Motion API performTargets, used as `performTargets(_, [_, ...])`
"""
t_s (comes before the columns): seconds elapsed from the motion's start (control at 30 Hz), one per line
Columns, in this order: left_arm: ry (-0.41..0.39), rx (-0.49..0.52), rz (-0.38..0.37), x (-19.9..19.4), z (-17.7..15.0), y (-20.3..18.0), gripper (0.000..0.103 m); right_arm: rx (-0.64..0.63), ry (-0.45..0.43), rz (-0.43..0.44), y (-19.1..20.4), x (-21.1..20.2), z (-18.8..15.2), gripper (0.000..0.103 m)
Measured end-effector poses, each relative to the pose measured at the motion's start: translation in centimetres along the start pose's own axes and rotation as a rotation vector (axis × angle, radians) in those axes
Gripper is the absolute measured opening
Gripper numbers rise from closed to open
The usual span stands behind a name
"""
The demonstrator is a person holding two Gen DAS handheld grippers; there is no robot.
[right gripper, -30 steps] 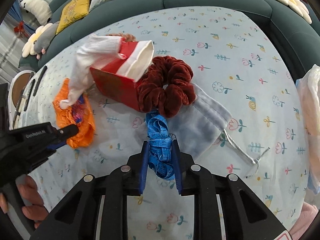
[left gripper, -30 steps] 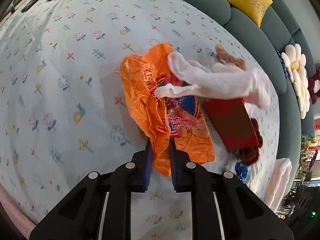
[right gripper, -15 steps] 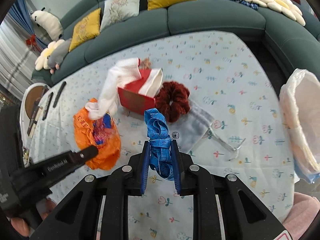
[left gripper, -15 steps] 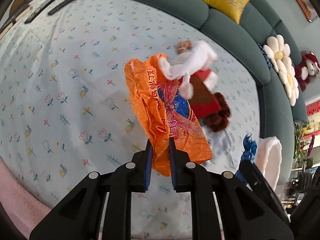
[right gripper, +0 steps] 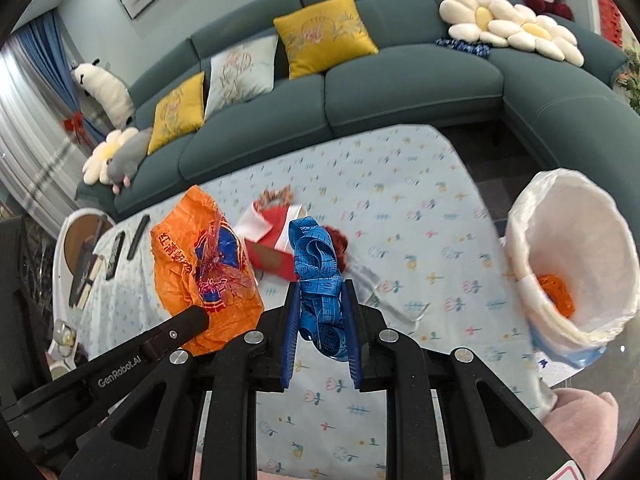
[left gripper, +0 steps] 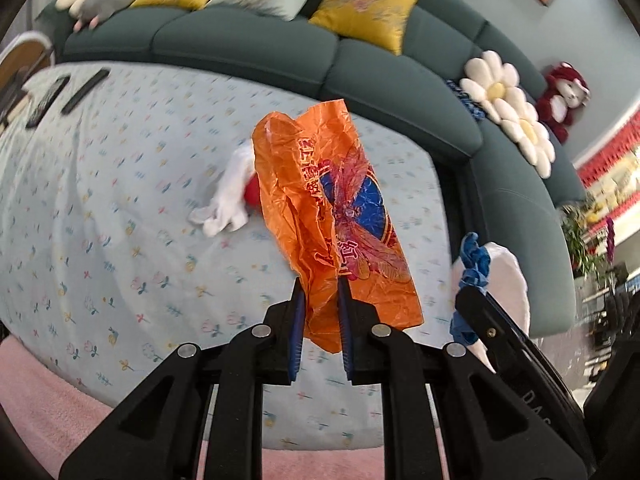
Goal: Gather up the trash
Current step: 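Carry the blue ribbon and orange bag over the wastebasket with both tools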
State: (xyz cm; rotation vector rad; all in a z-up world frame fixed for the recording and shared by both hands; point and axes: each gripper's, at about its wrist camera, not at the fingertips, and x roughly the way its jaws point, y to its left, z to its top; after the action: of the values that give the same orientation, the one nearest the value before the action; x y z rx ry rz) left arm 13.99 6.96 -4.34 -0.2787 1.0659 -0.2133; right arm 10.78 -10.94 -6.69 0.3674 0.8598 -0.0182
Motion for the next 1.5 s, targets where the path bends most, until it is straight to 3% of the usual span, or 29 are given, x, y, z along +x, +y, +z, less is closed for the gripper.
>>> performTargets(0.67, [-0.033,0.230,-0.060,-1.9,-2.4,-10.9,0.015,0.090,-0.141,-0.040,-7.1,-7.2,1.7,0.019])
performTargets(1.2, [-0.007,0.387,-0.137,0.5,-4.1,-19.0,0.015,0.201,-0.171,-0.127,-15.1,-9.3,1.6,0.019])
performTargets(1.5, [0.047,0.441,-0.157,3.6,-4.6,-23.1,0.015,0.264,-0.159,-0.190,-20.4,-9.1,1.4,0.019])
